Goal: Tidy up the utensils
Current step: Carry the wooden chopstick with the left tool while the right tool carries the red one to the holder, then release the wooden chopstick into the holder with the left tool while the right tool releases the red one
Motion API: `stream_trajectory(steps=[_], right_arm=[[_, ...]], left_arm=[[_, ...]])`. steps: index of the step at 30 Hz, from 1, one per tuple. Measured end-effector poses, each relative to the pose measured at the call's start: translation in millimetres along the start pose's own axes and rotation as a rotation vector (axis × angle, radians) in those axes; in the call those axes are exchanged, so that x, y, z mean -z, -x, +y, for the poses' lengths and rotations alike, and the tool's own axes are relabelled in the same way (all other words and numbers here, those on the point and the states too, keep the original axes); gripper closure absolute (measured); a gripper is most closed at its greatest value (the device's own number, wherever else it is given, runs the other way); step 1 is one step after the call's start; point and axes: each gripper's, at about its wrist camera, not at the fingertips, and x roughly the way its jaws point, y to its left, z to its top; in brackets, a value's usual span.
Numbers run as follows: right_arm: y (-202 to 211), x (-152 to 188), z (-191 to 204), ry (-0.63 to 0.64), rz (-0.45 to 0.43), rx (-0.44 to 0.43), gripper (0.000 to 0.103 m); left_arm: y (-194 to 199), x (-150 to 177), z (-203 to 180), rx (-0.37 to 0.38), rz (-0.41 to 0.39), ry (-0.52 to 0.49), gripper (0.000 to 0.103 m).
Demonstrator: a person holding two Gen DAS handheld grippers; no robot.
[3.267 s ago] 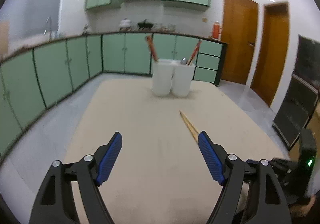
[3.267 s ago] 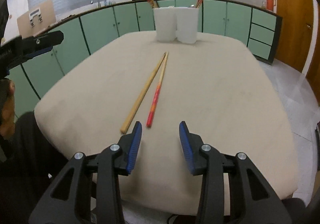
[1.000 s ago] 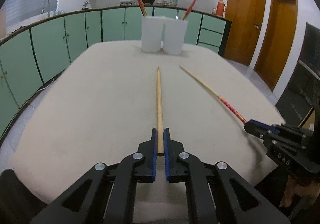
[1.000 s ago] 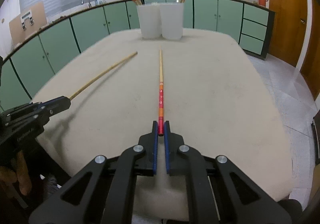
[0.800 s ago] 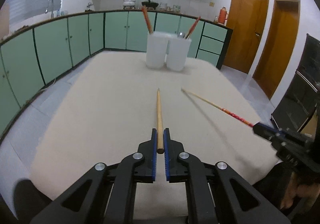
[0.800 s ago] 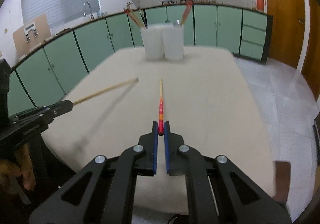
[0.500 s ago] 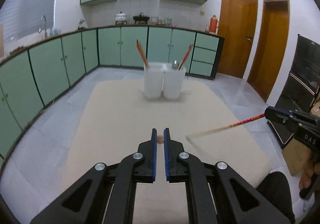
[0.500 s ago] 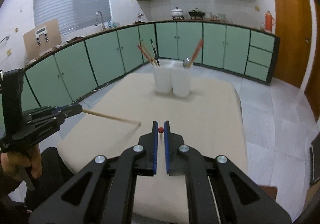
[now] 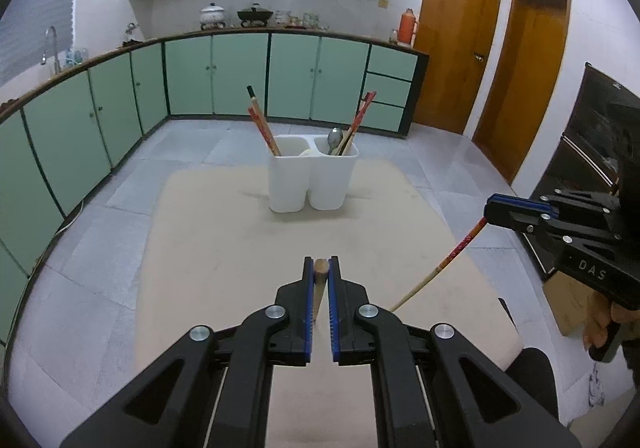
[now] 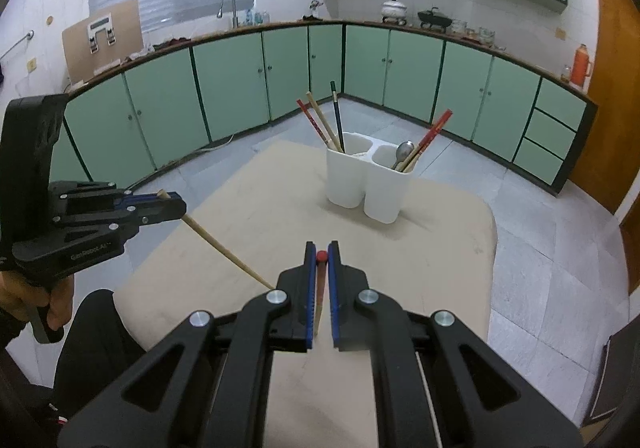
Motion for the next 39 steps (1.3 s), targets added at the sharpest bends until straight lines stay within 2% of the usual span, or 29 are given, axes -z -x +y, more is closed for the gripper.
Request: stream_trajectory(steps=[5, 11, 18, 28, 34, 39], right_arm=[[-9.3, -20.8, -9.5, -0.019, 0.034, -0.027, 0.098], [-5.6, -45.3, -19.1, -0.02, 0.044, -0.03, 0.098], [6.7, -90.5, -42.3, -0.028, 0.016, 0.003, 0.098], [24.9, -190.5, -77.6, -0.077, -0.08, 0.032, 0.098], [6.7, -230.6, -91.1, -0.071, -0.114, 0.061, 0.098], [-33.4, -241.2, -101.4, -0.075, -0.098, 0.077, 0.098]], left_arm=[[-9.9, -21.7, 6.6, 0.031, 0.025, 0.001, 0.097], [-9.0, -45.8, 8.8, 0.038, 0.017, -0.017, 0.097], [6.5, -101.8, 3.8, 0.021, -0.044, -0.063, 0.097], [8.8, -200.8, 13.0, 0.0, -0.146, -0.045, 0.097], [-17.0, -243.2, 18.7, -0.028, -0.187, -0.04, 0.097], [-53.5, -257.7, 27.5, -0.041, -0.198, -0.017, 0.097]])
